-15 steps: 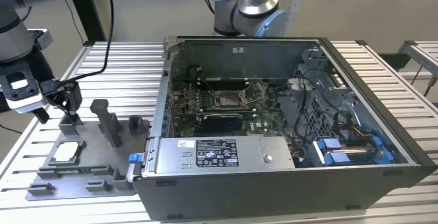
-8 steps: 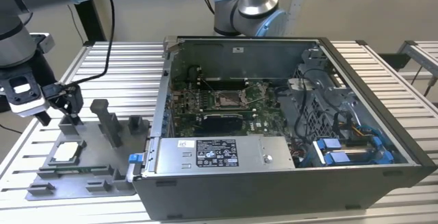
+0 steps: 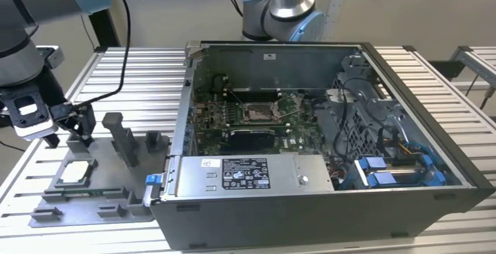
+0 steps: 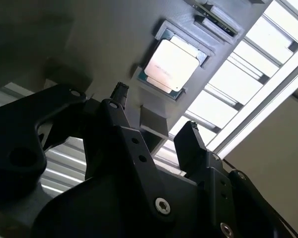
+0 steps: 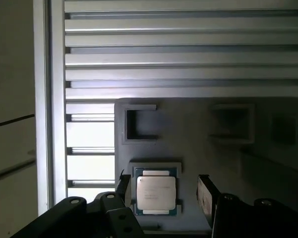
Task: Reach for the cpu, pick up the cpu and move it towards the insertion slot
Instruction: 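Pick up the cpu and move it towards the insertion slot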
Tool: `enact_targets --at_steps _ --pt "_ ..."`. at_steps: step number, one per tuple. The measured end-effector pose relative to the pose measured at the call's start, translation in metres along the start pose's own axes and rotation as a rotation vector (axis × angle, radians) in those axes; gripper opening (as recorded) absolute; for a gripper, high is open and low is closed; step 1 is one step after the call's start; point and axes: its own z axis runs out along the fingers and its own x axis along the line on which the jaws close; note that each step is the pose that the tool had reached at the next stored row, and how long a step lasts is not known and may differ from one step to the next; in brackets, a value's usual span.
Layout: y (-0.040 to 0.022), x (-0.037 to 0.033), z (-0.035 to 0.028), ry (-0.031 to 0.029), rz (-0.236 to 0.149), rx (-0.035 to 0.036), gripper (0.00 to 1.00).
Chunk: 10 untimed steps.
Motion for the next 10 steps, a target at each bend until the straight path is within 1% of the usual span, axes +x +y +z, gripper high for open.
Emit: enact_targets --at_steps 4,10 --pt "-0.0016 0.0001 0.0068 -0.0003 0.004 -0.0001 1.00" --pt "-0.0023 0.0001 0.0134 -0.0003 0.006 0.0000 1.00"
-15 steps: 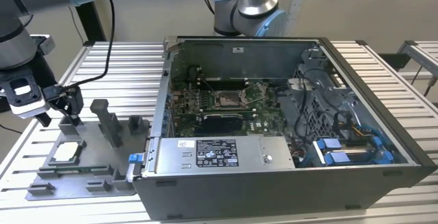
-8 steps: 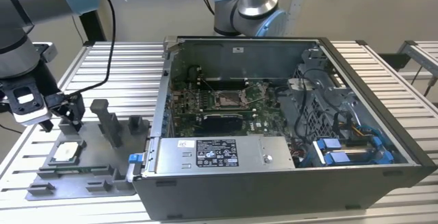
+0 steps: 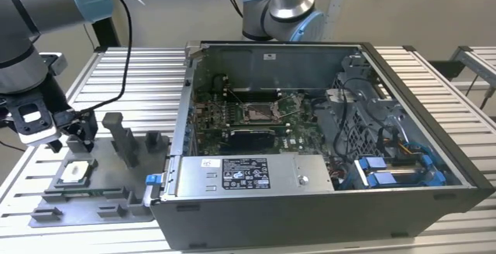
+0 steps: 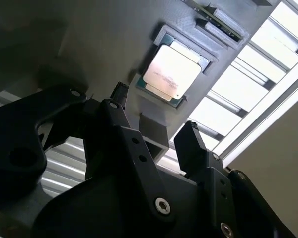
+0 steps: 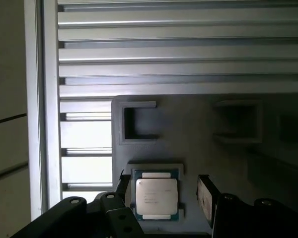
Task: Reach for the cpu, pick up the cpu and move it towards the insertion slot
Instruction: 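Pick up the cpu and move it towards the insertion slot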
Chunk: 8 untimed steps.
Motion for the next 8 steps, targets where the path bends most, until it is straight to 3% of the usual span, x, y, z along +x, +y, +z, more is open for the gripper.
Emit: enact_targets --at_steps 8 --pt "-0.0050 0.0016 0.0108 -0.0001 0.002 0.0000 1.00"
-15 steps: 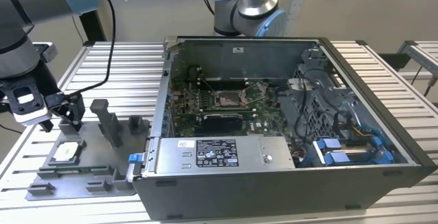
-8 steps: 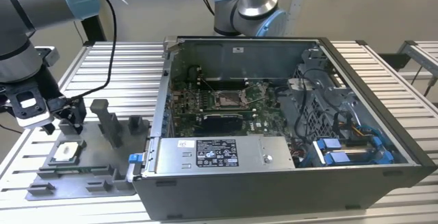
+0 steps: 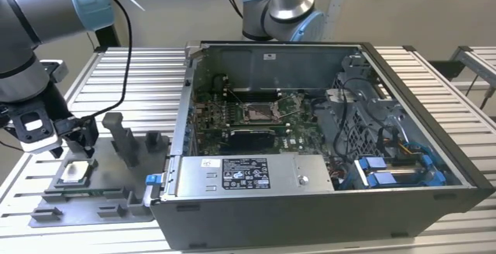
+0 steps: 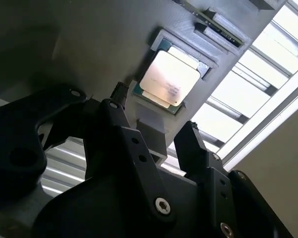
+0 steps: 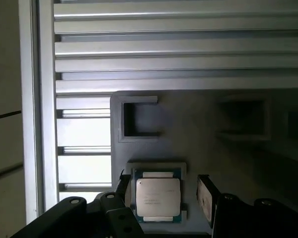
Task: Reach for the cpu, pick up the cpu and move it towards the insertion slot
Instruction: 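Pick up the cpu and move it towards the insertion slot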
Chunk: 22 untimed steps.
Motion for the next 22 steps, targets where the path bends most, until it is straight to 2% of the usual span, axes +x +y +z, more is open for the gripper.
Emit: enact_targets --at_steps 5,11,19,22 --pt "-0.0051 0.0012 0.0088 0.0000 0.000 0.0000 1.00" --pt "-0.0080 0.0029 0.0191 0.0003 -0.008 0.0001 1.00" --pt "-0.0156 0.0030 0.0249 0.0003 -0.010 0.0000 1.00" --pt "-0.0165 0.0033 0.0267 0.0001 -0.010 -0.0001 1.00"
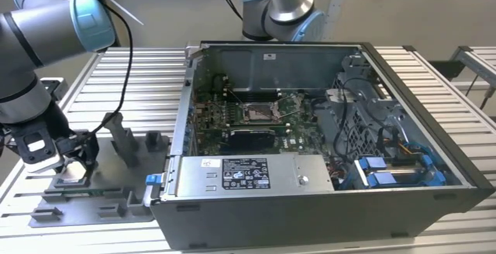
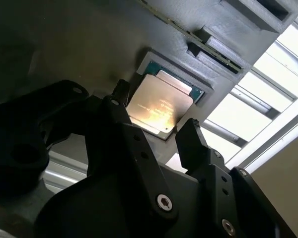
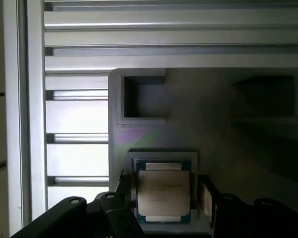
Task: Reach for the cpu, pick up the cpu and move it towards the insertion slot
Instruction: 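Pick up the cpu and move it towards the insertion slot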
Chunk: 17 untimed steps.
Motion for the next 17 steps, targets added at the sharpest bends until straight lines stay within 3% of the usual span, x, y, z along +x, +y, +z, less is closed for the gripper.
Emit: enact_targets --at_steps 17 --pt "-0.0003 0.0010 0.0043 -0.0004 0.000 0.0002 1.00"
